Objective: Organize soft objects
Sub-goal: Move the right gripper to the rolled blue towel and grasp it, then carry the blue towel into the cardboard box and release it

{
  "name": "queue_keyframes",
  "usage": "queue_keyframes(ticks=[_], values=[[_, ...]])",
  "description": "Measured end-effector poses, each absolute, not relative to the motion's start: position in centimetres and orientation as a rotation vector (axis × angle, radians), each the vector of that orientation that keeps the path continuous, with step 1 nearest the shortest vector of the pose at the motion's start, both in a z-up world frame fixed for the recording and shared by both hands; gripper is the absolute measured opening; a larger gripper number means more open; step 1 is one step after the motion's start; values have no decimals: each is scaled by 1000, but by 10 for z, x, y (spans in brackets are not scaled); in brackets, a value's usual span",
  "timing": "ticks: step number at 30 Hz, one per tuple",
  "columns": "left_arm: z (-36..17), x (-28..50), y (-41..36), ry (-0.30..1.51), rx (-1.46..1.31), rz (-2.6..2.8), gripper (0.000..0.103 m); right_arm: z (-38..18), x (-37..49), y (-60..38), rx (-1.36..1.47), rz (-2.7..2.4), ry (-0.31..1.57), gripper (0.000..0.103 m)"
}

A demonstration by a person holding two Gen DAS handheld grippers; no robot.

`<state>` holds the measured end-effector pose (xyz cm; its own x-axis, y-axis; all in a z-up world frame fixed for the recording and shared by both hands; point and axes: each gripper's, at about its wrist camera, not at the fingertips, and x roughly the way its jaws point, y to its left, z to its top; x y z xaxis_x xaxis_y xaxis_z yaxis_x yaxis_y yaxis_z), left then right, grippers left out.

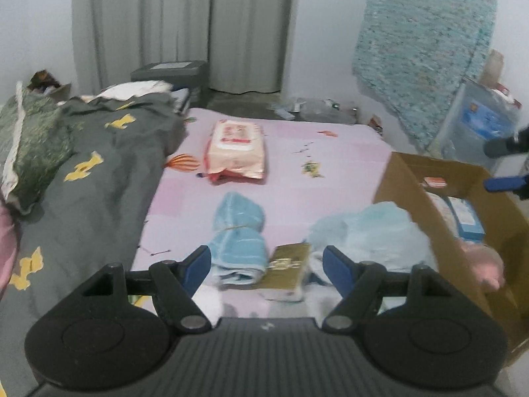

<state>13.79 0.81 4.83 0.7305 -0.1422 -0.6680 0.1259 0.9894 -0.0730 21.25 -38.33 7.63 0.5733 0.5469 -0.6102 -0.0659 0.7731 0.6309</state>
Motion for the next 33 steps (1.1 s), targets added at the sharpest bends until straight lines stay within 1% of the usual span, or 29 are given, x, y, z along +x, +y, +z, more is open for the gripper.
queue_keyframes(ticks=[3, 7, 10, 13, 19, 25, 27, 28, 30, 32, 33], values=[[43, 151, 22, 746, -30, -149, 76, 78, 240, -328, 599, 516, 967, 77], [33, 183, 31, 786, -13, -184, 76, 65, 286, -259, 585, 596, 1093, 77], [16, 217, 36, 863, -29, -209, 75, 41, 325, -215, 554, 573, 1194, 77], [-4, 249, 41, 968, -63, -215, 71, 7, 360, -185, 550, 523, 1300, 75], [-35, 294, 48, 1107, -116, -237, 66, -46, 398, -136, 498, 458, 1427, 71], [-54, 310, 48, 1182, -125, -236, 54, -75, 410, -122, 485, 431, 1476, 68], [-57, 313, 49, 1193, -140, -245, 50, -80, 410, -122, 491, 428, 1484, 64], [-57, 313, 48, 1194, -149, -248, 46, -85, 411, -121, 495, 428, 1488, 63], [-58, 315, 48, 1192, -158, -247, 43, -92, 412, -120, 527, 443, 1493, 56], [-57, 316, 46, 1187, -153, -240, 38, -98, 412, -123, 584, 456, 1495, 53], [-56, 316, 45, 1184, -151, -237, 36, -100, 412, -124, 602, 452, 1490, 49]])
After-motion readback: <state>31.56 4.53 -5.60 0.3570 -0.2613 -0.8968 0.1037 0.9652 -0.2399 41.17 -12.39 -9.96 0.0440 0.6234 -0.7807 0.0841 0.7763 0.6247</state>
